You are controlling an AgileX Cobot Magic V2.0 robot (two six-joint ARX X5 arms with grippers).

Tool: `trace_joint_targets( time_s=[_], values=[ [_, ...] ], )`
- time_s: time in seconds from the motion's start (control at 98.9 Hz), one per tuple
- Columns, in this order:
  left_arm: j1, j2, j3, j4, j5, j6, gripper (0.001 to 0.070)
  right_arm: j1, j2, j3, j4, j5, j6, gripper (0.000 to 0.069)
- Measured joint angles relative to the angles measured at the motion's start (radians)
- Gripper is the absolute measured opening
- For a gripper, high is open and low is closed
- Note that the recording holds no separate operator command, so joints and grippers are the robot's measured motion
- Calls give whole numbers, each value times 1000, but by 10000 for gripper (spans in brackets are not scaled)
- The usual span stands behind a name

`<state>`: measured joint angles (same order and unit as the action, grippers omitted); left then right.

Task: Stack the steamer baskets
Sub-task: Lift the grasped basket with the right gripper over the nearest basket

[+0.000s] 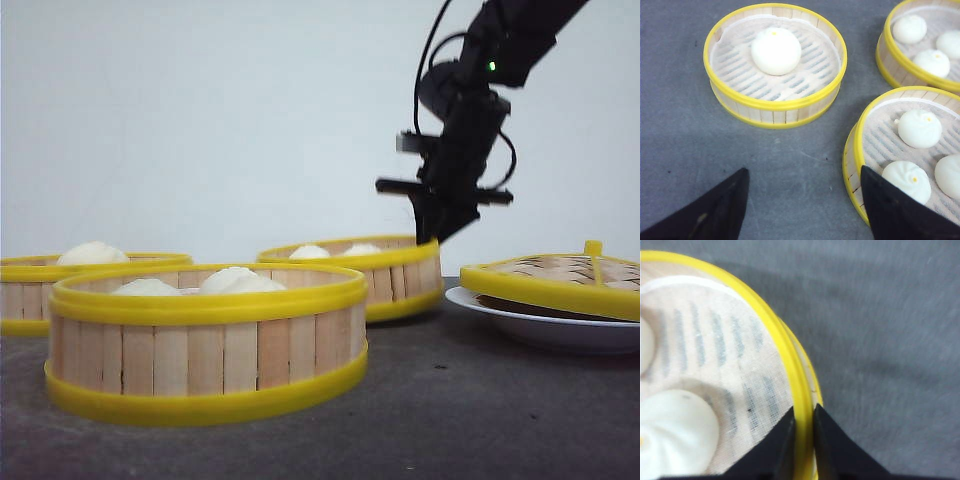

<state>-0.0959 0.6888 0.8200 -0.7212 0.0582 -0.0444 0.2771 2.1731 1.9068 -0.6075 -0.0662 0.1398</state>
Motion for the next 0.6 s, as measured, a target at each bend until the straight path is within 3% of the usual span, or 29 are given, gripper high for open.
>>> trace_joint_targets(
  time_s=[0.303,0.597],
  values=[
    [0,0,0,0,0,0,428,16,-1,262,-268,-69,43,31],
    [0,0,0,0,0,0,428,80,-102,290,-496,-98,47,31]
  ],
)
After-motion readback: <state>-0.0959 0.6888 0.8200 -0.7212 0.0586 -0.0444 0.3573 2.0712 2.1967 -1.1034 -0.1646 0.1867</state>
